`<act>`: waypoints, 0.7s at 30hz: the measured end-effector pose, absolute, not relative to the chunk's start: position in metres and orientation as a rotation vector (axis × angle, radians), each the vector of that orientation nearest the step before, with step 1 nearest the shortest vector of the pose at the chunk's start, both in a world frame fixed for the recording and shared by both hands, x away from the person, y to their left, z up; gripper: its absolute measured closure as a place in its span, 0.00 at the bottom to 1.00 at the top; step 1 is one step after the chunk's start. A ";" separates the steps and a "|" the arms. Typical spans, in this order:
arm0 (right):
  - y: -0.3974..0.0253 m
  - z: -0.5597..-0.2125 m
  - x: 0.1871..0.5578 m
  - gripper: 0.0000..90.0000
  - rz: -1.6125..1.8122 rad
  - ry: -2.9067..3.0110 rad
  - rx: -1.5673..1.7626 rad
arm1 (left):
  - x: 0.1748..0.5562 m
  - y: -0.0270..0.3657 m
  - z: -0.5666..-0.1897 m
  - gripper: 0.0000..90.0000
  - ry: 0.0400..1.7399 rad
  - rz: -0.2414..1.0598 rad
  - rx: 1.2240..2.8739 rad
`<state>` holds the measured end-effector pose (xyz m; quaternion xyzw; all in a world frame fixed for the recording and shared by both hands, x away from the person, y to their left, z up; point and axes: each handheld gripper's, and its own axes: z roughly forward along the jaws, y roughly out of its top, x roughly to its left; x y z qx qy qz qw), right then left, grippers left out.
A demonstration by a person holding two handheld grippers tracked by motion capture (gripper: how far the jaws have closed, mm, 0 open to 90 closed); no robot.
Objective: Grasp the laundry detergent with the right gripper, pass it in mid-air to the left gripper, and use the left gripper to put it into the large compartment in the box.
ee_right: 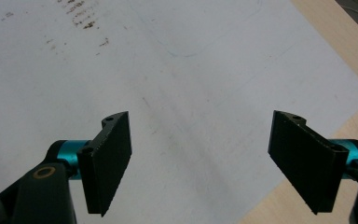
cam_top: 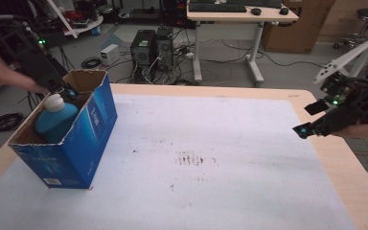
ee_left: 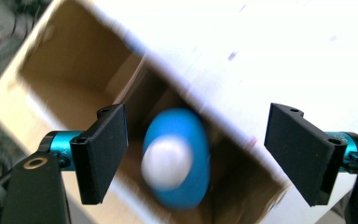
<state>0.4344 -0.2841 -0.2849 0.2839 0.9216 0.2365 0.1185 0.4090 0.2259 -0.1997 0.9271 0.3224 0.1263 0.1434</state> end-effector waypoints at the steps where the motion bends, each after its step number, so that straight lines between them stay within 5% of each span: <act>1: -0.283 -0.284 0.434 0.23 0.692 2.696 0.824 | 0.409 0.226 -0.200 0.24 0.930 0.364 2.673; 18: -0.266 -0.277 0.425 0.23 0.742 2.723 0.755 | 0.427 0.117 -0.252 0.24 0.564 0.266 2.737; 21: -0.264 -0.276 0.426 0.13 0.732 2.725 0.750 | 0.425 0.111 -0.258 0.24 0.537 0.266 2.753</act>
